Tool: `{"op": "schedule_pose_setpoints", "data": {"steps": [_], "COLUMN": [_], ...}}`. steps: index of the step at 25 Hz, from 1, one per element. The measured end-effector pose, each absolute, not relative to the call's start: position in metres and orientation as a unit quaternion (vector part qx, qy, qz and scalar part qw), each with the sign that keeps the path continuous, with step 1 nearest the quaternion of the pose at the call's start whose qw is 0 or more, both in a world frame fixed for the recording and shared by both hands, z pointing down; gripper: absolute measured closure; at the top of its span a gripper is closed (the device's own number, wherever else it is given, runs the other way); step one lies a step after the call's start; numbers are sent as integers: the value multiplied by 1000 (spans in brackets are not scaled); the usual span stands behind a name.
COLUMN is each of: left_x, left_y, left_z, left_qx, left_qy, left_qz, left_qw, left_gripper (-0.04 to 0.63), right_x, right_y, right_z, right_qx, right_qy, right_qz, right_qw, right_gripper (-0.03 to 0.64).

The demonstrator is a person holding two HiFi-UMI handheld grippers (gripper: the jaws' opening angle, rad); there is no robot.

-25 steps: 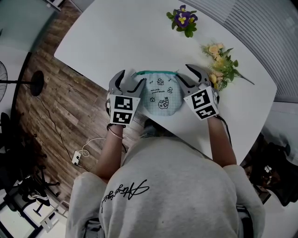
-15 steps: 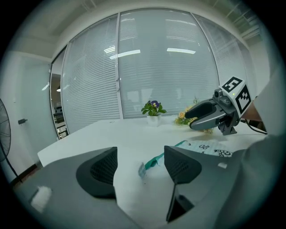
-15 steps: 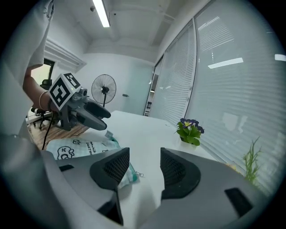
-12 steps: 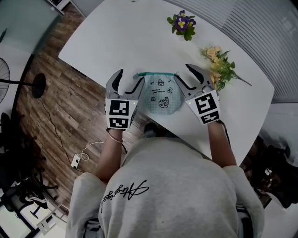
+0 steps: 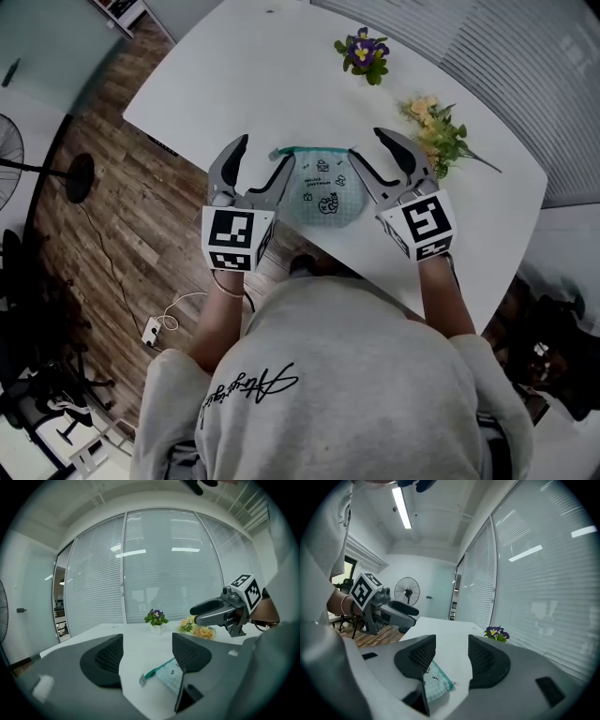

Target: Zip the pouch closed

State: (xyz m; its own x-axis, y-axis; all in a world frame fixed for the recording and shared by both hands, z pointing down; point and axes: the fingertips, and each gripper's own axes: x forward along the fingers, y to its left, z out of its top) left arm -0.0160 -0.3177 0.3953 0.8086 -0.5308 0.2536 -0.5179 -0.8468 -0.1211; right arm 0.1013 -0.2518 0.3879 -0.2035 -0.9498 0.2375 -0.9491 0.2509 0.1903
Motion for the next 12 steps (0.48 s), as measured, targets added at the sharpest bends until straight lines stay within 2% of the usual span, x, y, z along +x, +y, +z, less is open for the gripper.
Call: {"op": "schedule_pose_setpoints", "data": {"steps": [12], "left_x": [-11], "left_y": [-288], "left_z": [335], "left_qx": [-966], "left_qy": [244], "left_qz": [-66], "left_qw": [46], "left_gripper": [315], "right_x": [89], "right_y": [-232], "right_z": [331], "right_qx": [616], "right_qy": [-783], "right_qz": [-32], "right_qw": [79], "right_gripper": [449]}}
